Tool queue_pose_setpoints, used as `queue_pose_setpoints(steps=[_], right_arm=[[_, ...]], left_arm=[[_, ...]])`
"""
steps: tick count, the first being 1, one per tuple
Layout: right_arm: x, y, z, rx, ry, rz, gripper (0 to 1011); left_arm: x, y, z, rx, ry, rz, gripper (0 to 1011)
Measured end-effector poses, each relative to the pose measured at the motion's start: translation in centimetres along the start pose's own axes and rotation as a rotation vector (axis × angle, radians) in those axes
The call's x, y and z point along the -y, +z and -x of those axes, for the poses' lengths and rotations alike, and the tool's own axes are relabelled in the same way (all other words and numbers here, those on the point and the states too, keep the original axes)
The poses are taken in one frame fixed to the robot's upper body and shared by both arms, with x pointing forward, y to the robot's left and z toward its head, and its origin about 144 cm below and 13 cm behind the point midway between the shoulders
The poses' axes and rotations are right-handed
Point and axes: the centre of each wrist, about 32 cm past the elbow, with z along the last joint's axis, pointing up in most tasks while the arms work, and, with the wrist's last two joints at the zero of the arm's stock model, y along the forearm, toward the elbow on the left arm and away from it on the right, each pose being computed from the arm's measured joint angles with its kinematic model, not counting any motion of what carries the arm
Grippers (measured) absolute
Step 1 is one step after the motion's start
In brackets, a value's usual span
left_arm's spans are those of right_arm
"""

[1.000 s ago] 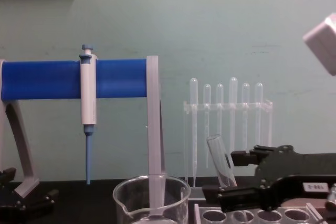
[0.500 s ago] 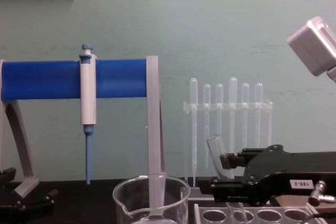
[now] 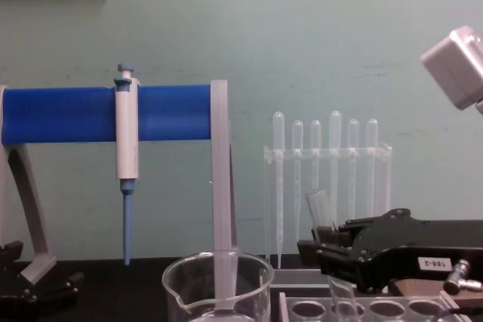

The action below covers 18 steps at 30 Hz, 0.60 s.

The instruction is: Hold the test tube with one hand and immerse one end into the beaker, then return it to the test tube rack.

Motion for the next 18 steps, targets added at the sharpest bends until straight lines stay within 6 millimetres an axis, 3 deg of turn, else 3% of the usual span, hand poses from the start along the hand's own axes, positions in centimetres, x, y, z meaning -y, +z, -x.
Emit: queue_pose_setpoints(steps=[18], right_arm=[[3.0, 2.9, 1.5, -0.098, -0.122, -0.224, 228]], left_arm=[[0.0, 0.0, 0.0, 0.0, 0.0, 0.0, 1000]])
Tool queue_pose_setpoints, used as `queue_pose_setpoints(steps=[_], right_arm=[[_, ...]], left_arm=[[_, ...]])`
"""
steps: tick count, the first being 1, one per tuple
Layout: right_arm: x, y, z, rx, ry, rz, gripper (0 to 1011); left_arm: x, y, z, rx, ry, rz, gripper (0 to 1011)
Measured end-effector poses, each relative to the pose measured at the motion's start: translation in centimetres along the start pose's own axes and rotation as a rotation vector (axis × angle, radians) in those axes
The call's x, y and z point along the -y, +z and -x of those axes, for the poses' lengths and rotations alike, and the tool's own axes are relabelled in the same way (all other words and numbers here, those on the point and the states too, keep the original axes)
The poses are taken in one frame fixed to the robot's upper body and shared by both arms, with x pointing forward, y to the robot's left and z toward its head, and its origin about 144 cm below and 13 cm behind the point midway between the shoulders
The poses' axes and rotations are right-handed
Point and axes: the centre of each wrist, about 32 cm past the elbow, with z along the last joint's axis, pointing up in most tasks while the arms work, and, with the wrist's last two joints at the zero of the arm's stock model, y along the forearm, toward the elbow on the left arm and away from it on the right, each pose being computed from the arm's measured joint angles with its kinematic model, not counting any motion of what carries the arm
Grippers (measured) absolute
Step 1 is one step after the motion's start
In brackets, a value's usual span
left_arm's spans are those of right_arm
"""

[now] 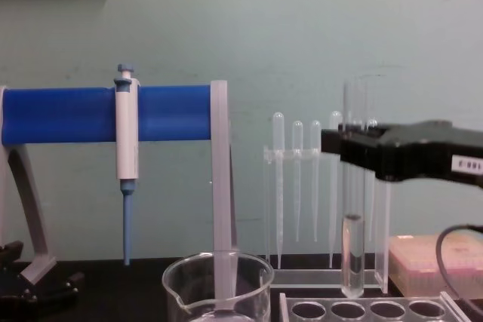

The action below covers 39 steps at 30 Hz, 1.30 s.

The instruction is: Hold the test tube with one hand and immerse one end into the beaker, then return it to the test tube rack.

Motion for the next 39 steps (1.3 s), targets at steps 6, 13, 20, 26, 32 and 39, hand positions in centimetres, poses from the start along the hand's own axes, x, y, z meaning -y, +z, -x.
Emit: queue_pose_setpoints(steps=[6, 13, 20, 26, 32, 39], right_arm=[[0.03, 0.38, 0.2, -0.006, -0.011, -0.008, 229], [0.04, 0.36, 0.19, -0.006, -0.01, -0.007, 228], [0.05, 0.33, 0.18, -0.006, -0.01, -0.007, 229], [0.06, 0.31, 0.16, -0.006, -0.01, -0.007, 228], [0.07, 0.31, 0.15, -0.005, -0.009, -0.007, 228], [0.07, 0.31, 0.15, -0.005, -0.009, -0.007, 228]], left_arm=[[0.0, 0.0, 0.0, 0.0, 0.0, 0.0, 1000], [0.0, 0.0, 0.0, 0.0, 0.0, 0.0, 1000], [0.0, 0.0, 0.0, 0.0, 0.0, 0.0, 1000], [0.0, 0.0, 0.0, 0.0, 0.0, 0.0, 1000], [0.0, 0.0, 0.0, 0.0, 0.0, 0.0, 1000], [0.0, 0.0, 0.0, 0.0, 0.0, 0.0, 1000]])
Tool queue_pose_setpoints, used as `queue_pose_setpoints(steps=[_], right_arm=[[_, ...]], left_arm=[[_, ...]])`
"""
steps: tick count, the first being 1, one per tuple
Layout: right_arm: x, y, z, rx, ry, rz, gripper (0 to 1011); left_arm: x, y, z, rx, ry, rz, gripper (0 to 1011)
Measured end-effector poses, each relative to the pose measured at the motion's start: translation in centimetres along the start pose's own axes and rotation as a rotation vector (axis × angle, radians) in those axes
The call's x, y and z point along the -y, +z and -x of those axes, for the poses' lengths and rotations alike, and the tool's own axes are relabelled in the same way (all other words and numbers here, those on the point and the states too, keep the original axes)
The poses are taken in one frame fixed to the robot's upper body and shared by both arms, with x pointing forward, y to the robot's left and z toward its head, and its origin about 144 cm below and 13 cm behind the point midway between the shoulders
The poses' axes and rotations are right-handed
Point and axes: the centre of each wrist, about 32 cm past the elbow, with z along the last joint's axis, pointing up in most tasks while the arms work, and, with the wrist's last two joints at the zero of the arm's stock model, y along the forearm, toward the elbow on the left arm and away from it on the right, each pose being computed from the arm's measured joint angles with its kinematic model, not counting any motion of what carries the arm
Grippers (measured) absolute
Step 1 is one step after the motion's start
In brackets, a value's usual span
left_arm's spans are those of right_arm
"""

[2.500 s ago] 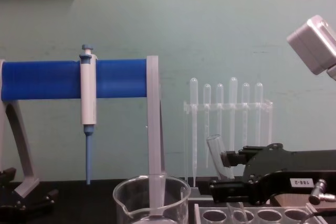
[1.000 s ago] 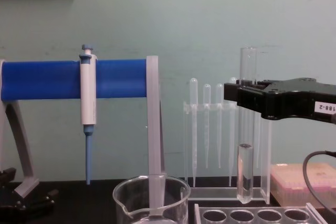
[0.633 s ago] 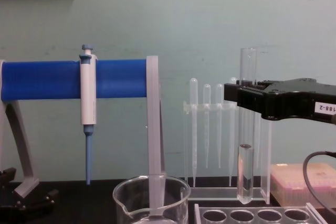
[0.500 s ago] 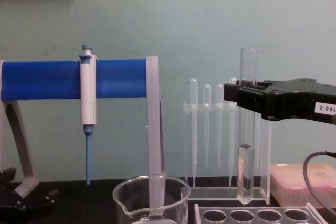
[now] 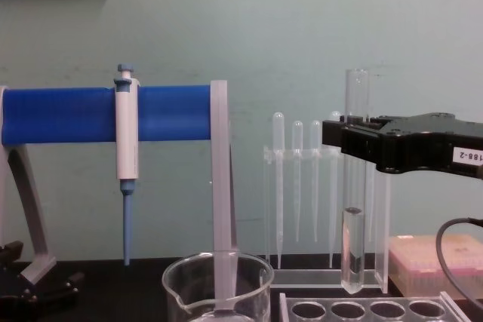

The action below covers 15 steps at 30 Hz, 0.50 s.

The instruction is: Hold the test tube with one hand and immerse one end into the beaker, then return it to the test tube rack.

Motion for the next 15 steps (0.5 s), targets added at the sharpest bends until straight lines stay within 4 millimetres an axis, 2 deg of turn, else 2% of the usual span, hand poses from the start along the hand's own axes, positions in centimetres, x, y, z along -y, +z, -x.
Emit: queue_pose_setpoints(steps=[15], right_arm=[[0.0, 0.0, 0.0, 0.0, 0.001, 0.0, 228]], left_arm=[[0.0, 0.0, 0.0, 0.0, 0.0, 0.0, 1000]])
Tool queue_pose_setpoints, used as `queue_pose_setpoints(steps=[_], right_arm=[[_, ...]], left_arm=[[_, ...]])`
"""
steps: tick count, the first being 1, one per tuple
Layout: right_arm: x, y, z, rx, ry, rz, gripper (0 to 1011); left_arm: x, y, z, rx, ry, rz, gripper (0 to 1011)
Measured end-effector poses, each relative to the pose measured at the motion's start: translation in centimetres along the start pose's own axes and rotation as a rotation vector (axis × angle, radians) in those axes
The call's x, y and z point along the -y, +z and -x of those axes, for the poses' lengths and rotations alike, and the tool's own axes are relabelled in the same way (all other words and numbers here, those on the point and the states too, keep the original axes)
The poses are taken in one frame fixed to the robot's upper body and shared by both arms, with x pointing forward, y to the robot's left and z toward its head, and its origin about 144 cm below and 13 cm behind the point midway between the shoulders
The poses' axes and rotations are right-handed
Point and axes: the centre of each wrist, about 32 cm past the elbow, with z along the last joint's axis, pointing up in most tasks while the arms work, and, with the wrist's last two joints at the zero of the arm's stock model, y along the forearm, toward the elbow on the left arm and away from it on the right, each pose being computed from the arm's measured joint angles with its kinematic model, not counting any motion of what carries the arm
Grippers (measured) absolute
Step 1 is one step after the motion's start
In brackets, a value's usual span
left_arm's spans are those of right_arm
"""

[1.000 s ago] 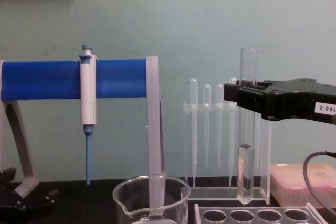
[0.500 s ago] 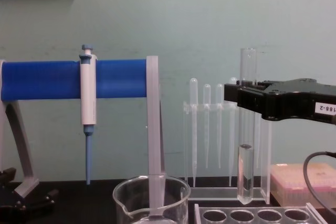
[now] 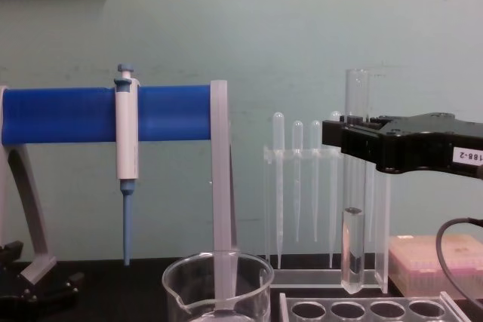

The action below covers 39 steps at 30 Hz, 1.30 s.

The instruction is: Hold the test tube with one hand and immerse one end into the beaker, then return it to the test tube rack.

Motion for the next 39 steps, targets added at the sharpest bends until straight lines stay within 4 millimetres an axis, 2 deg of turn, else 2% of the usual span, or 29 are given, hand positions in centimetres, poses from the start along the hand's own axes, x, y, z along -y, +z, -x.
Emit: queue_pose_setpoints(steps=[39], right_arm=[[0.0, 0.0, 0.0, 0.0, 0.0, 0.0, 228]], left_arm=[[0.0, 0.0, 0.0, 0.0, 0.0, 0.0, 1000]])
